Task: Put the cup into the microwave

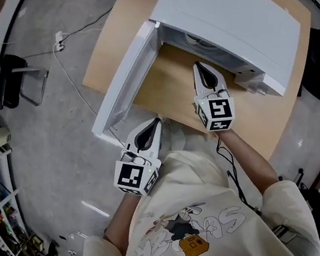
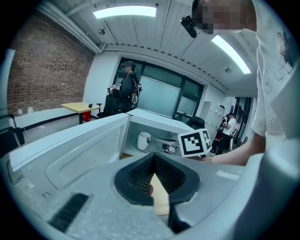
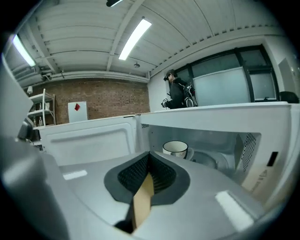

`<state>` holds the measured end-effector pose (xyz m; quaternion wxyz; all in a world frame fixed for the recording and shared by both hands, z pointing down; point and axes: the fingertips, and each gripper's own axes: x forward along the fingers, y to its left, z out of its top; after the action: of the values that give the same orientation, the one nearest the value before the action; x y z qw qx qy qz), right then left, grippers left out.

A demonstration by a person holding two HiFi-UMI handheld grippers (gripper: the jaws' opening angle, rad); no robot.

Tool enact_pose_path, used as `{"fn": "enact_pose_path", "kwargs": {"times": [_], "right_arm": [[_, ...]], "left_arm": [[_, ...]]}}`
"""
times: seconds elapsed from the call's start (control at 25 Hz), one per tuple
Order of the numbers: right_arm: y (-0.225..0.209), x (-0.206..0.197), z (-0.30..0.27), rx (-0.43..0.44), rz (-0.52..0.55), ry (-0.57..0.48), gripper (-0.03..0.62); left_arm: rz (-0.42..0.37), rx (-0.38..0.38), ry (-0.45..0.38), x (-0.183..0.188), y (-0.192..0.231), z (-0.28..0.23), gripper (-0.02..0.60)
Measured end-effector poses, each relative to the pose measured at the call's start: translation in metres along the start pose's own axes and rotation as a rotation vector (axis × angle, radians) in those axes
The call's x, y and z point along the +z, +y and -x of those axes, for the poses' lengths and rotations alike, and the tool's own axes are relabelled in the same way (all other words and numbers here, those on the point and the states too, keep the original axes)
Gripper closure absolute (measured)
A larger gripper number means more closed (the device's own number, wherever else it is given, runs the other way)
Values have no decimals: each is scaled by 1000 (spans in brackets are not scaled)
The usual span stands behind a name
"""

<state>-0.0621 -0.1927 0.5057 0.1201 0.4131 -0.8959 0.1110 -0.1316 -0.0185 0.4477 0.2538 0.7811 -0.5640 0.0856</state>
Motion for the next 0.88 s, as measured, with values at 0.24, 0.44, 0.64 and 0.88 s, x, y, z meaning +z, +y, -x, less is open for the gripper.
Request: {"fn": "enact_pose_path", "kwargs": {"times": [0.24, 0.44, 0.64, 0.88], "right_arm": [[42, 15, 59, 65, -9, 8, 589], [59, 9, 89, 69, -27, 28, 589], [58, 8, 103, 59, -20, 38, 589], [40, 9, 112, 17, -36, 41, 589]], "left_arm": [[9, -23, -24, 7, -12, -9, 577], [4, -56, -39, 14, -26, -22, 577], [15, -74, -39, 16, -36, -32, 577], [20, -100, -42, 18, -46, -42, 577]]}}
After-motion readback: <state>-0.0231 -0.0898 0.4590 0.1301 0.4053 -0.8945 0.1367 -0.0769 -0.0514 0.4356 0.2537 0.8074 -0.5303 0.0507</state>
